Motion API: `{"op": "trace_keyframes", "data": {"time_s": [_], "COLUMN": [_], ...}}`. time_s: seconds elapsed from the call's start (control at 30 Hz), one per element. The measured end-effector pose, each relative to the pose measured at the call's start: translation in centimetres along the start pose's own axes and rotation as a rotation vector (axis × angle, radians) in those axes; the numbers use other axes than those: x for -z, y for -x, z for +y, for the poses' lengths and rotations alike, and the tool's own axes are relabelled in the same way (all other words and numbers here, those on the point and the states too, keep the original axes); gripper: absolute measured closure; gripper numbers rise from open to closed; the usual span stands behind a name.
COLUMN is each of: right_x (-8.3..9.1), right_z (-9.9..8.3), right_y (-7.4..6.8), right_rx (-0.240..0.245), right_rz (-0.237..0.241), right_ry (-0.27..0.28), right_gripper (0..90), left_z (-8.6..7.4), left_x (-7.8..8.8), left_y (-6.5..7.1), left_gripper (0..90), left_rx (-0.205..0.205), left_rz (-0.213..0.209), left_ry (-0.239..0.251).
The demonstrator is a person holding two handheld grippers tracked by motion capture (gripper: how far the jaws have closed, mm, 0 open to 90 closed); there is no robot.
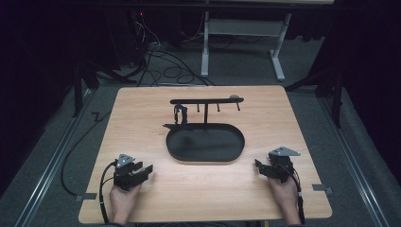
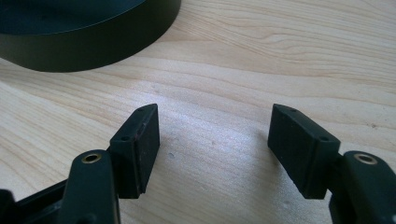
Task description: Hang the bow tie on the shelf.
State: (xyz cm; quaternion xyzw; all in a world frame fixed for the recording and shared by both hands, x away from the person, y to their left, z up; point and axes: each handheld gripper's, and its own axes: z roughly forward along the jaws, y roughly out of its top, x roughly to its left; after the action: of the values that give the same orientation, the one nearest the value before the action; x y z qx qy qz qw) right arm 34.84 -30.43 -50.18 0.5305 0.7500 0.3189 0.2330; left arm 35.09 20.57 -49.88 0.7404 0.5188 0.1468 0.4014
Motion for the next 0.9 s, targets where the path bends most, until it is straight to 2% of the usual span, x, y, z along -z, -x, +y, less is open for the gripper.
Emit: {"op": "trace_keyframes", "data": {"time_s": [0.23, 0.43, 0.57, 0.77, 0.9], "right_x": [0.0, 0.0, 0.0, 0.0, 0.0], "right_z": [0.0, 0.0, 0.0, 0.0, 0.0], "right_y": [0.0, 0.0, 0.0, 0.0, 0.0], "right_rx": [-0.001, 0.000, 0.000, 0.000, 0.000], "right_rz": [0.000, 0.000, 0.000, -0.001, -0.001], "right_ry": [0.000, 0.000, 0.000, 0.000, 0.000], "right_gripper": [35.6, 35.7, 35.7, 35.7, 35.7], "left_z": [-0.1, -0.2, -0.3, -0.3, -0.3], "left_x": [-0.5, -1.0, -1.1, -1.4, -1.4], "left_y": [0.0, 0.3, 0.6, 1.4, 1.3], "left_gripper": [49.5, 48.9, 47.9, 41.8, 40.7], "left_rx": [-0.013, -0.044, -0.085, -0.148, -0.142], "left_rz": [0.026, 0.054, 0.067, 0.100, 0.099], "left_ry": [0.001, 0.003, 0.002, -0.013, -0.012]}}
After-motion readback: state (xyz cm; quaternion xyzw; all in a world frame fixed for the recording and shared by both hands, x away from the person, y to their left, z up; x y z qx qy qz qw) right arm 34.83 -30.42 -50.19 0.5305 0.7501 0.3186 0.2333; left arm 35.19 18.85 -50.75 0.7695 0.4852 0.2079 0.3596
